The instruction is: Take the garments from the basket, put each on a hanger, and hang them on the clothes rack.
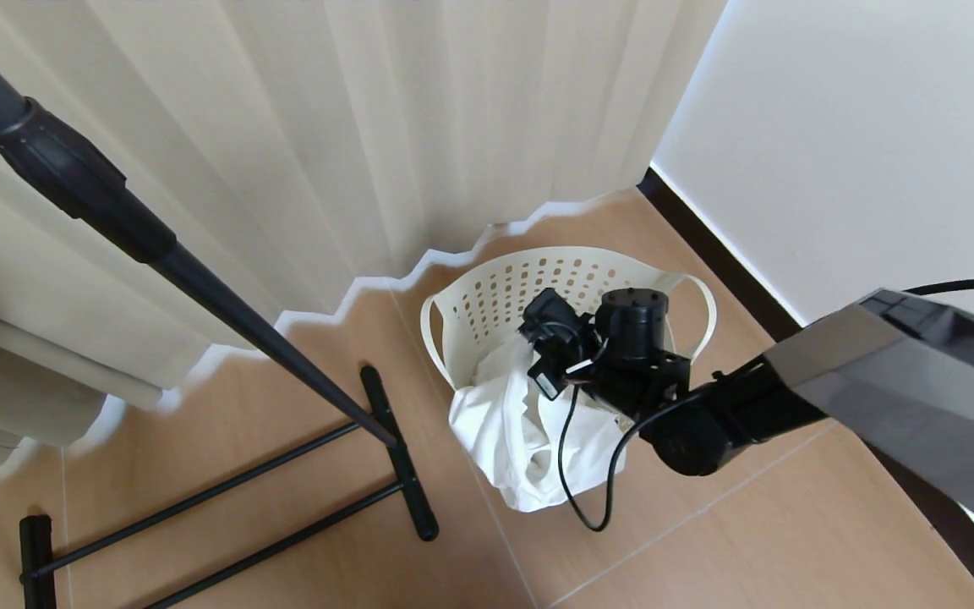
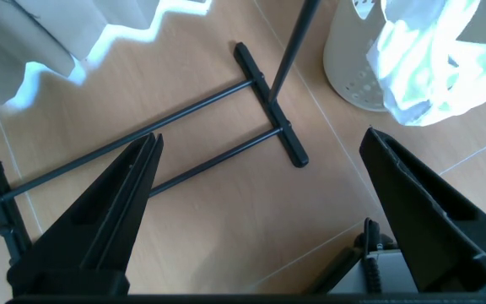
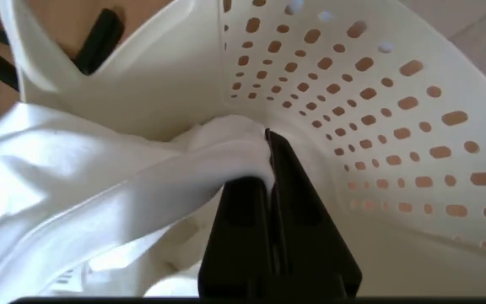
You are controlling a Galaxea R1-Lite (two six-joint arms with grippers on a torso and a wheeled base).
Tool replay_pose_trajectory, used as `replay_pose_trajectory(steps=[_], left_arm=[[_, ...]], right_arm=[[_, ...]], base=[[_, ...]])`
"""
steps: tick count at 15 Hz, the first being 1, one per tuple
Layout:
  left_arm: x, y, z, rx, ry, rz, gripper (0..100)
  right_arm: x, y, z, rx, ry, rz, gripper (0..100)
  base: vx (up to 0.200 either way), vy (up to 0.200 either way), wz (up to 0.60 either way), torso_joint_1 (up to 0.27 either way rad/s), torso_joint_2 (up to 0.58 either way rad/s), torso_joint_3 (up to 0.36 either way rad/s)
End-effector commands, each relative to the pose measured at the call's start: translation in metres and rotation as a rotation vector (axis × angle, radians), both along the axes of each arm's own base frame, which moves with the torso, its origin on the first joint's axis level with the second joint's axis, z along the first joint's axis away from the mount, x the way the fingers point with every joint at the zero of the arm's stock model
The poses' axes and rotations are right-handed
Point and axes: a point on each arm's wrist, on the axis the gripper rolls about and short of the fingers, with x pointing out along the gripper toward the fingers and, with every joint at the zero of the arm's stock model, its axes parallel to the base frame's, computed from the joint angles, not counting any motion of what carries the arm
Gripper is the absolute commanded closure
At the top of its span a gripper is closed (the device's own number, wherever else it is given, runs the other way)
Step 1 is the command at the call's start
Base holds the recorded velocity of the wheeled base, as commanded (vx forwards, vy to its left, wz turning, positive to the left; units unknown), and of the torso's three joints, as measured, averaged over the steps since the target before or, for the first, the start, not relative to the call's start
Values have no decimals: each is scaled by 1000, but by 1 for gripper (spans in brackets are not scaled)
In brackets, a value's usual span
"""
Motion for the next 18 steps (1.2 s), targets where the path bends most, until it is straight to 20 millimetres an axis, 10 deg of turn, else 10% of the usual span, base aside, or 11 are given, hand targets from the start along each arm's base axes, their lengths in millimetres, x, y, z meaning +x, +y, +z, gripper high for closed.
replay_pose_trajectory(steps=[1, 8, 18], left_arm=[[0, 0, 0, -1, 1, 0, 0], [0, 0, 0, -1, 0, 0, 0], [0, 0, 0, 2, 1, -3, 0]], right_arm=[[-89, -27, 81, 159, -20, 16, 100], [-239, -81, 97, 378, 86, 97, 100], [-227, -87, 87, 355, 102, 25, 100]], base=[[0, 0, 0, 0, 0, 0], [0, 0, 0, 0, 0, 0], [0, 0, 0, 2, 0, 31]])
